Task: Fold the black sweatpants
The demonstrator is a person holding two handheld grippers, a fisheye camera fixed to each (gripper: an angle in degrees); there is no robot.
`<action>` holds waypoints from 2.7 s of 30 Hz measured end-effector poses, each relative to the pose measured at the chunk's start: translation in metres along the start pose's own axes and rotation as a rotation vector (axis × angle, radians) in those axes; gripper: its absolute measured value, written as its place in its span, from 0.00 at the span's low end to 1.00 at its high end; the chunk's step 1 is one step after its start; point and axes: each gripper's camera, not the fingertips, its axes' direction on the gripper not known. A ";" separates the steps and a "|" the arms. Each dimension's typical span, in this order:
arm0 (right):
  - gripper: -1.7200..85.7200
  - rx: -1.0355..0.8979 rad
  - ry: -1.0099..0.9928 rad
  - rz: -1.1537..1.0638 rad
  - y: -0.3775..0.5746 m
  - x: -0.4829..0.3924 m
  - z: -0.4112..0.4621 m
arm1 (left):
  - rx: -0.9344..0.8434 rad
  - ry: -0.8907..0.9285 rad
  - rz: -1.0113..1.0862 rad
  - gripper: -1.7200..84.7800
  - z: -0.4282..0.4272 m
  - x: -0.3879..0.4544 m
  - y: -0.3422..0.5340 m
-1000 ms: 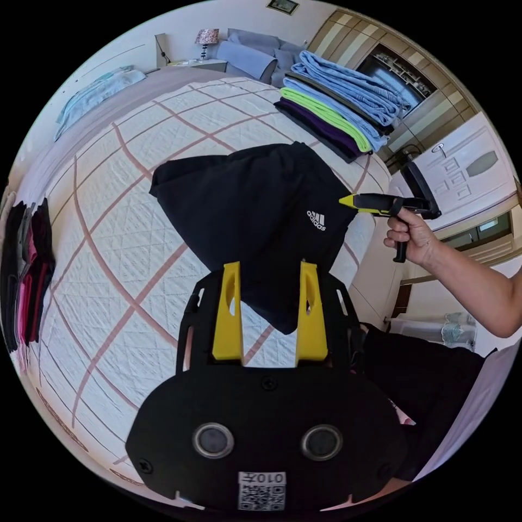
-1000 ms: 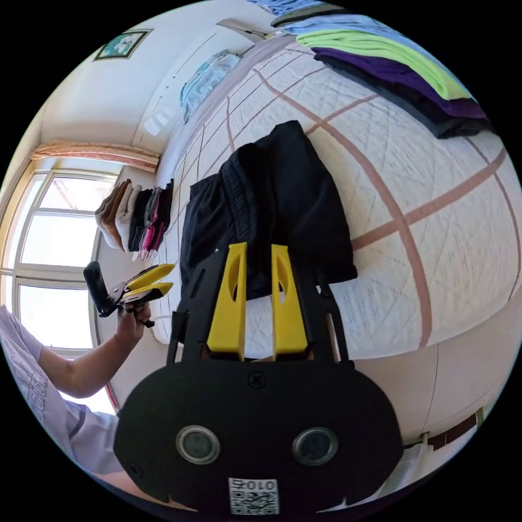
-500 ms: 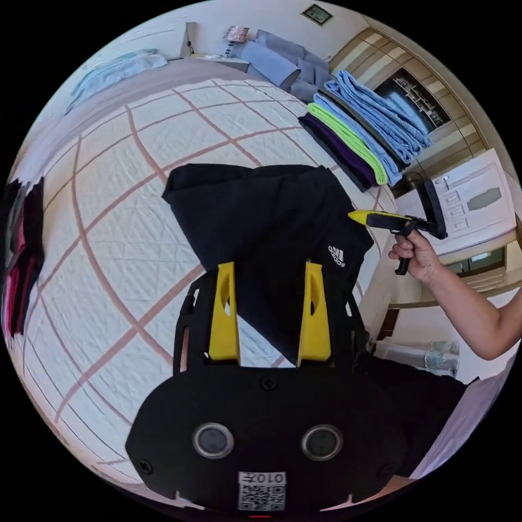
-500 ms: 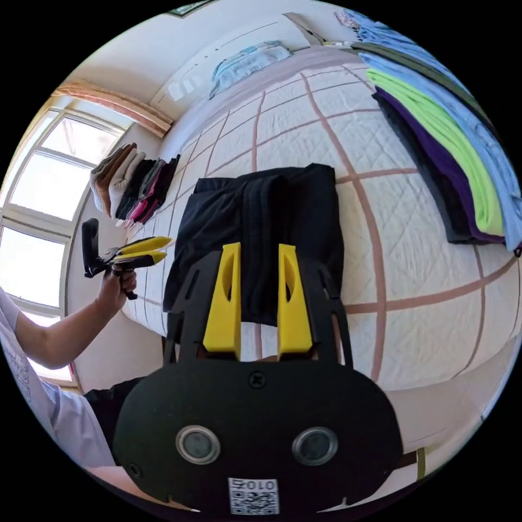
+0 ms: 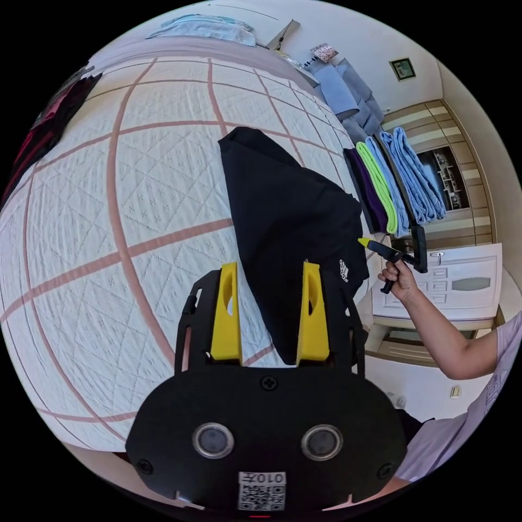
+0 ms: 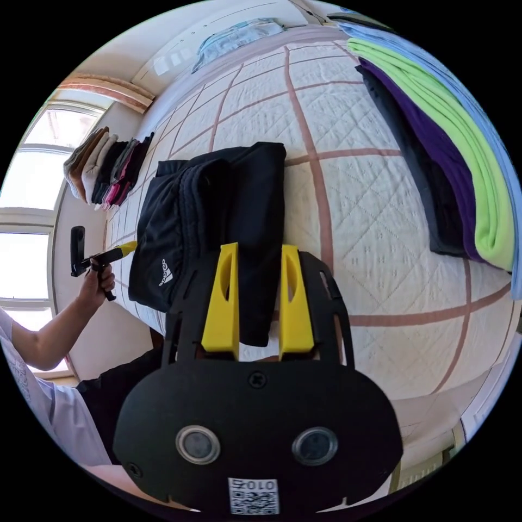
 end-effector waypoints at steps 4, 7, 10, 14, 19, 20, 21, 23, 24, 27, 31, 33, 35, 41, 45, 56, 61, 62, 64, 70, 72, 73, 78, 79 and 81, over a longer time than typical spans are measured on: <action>0.10 -0.018 -0.014 0.003 -0.002 0.002 0.001 | -0.021 0.082 -0.040 0.21 0.009 -0.004 -0.008; 0.09 -0.049 -0.117 -0.018 -0.008 0.014 -0.002 | -0.012 0.088 -0.060 0.20 0.009 -0.003 -0.015; 0.10 -0.088 -0.203 -0.008 -0.019 0.036 0.004 | -0.005 0.177 -0.116 0.19 0.011 -0.013 -0.024; 0.08 -0.100 -0.278 0.016 -0.029 0.053 0.009 | -0.101 0.254 -0.105 0.17 0.016 0.000 -0.038; 0.05 -0.097 -0.363 0.070 -0.032 0.065 0.005 | -0.099 0.290 -0.178 0.13 0.025 0.007 -0.040; 0.05 -0.096 -0.364 0.077 -0.033 0.066 0.002 | -0.105 0.306 -0.176 0.12 0.025 0.011 -0.044; 0.05 -0.101 -0.364 0.080 -0.037 0.066 -0.005 | -0.112 0.305 -0.167 0.11 0.023 0.016 -0.050; 0.05 -0.128 -0.328 0.064 -0.043 0.058 -0.016 | -0.143 0.294 -0.143 0.11 0.018 0.027 -0.060; 0.05 -0.153 -0.295 0.035 -0.048 0.049 -0.025 | -0.161 0.273 -0.126 0.10 0.013 0.037 -0.068; 0.06 -0.230 -0.209 0.009 -0.058 0.025 -0.046 | -0.211 0.211 -0.092 0.10 -0.004 0.064 -0.088; 0.06 -0.285 -0.142 0.029 -0.055 -0.012 -0.080 | -0.274 0.154 -0.025 0.10 -0.033 0.101 -0.110; 0.07 -0.285 -0.139 0.040 -0.048 -0.030 -0.098 | -0.315 0.116 0.039 0.10 -0.058 0.126 -0.122; 0.07 -0.273 -0.155 0.049 -0.039 -0.048 -0.118 | -0.336 0.085 0.078 0.10 -0.081 0.144 -0.128; 0.07 -0.151 -0.181 0.065 0.000 -0.118 -0.199 | -0.343 0.037 0.262 0.11 -0.171 0.212 -0.139; 0.07 -0.020 -0.193 0.084 0.033 -0.158 -0.255 | -0.324 0.017 0.400 0.11 -0.227 0.264 -0.150; 0.07 0.186 -0.176 0.116 0.089 -0.157 -0.361 | -0.337 -0.049 0.723 0.11 -0.260 0.444 -0.238; 0.07 0.250 -0.184 0.148 0.091 -0.072 -0.412 | -0.361 -0.072 0.806 0.11 -0.211 0.553 -0.302; 0.07 0.259 -0.187 0.151 0.090 -0.060 -0.421 | -0.368 -0.072 0.815 0.11 -0.196 0.583 -0.322; 0.07 0.325 -0.179 0.154 0.084 -0.010 -0.461 | -0.371 -0.066 0.848 0.11 -0.177 0.634 -0.356; 0.07 0.586 -0.094 0.155 0.062 0.085 -0.577 | -0.324 -0.064 1.049 0.11 -0.139 0.818 -0.486; 0.07 0.675 -0.074 0.163 0.057 0.101 -0.602 | -0.301 -0.074 1.111 0.11 -0.131 0.882 -0.536; 0.07 0.736 -0.081 0.174 0.056 0.110 -0.612 | -0.298 -0.080 1.125 0.11 -0.128 0.897 -0.547; 0.07 0.822 -0.099 0.290 0.039 0.159 -0.574 | -0.377 -0.158 1.255 0.10 -0.049 0.986 -0.631; 0.07 0.753 -0.140 0.345 0.029 0.181 -0.544 | -0.399 -0.170 1.249 0.10 -0.032 0.989 -0.638; 0.07 0.604 -0.192 0.450 0.016 0.212 -0.498 | -0.522 -0.219 1.191 0.10 0.052 0.984 -0.659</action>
